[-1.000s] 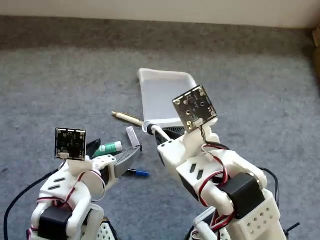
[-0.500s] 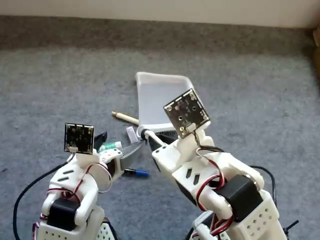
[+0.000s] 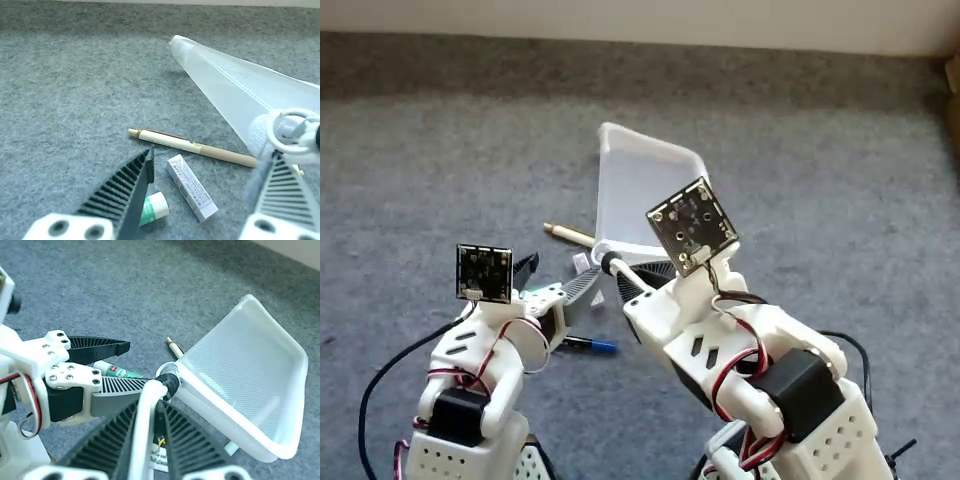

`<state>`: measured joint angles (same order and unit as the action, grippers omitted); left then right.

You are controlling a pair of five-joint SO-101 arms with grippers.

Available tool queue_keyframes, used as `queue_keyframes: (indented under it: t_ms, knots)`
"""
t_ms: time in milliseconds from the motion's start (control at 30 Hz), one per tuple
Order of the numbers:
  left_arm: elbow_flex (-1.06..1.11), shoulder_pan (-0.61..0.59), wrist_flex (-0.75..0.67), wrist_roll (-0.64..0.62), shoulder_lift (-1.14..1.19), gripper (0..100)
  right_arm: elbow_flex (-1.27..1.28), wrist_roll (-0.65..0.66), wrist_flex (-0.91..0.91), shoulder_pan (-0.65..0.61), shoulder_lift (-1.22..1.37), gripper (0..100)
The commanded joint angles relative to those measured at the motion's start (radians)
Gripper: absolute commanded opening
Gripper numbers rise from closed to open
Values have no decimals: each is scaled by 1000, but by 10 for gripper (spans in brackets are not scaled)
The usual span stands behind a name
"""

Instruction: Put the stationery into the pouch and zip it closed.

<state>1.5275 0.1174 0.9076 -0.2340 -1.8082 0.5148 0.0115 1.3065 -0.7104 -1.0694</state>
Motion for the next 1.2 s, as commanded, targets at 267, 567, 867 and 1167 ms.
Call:
queue_keyframes:
  t_ms: [267,567,867,1167]
  knots:
    - [-84,-13,68,6,-7,323,-61,-11,-25,-16,-28,5]
    - [-76,-15,46,3,-7,323,-65,-5,19,-120,-28,5]
    - [-131,-16,91,2,-7,353,-62,-5,18,-120,-28,5]
    - [-96,-68,81,0,-5,368,-65,-3,21,-127,-28,5]
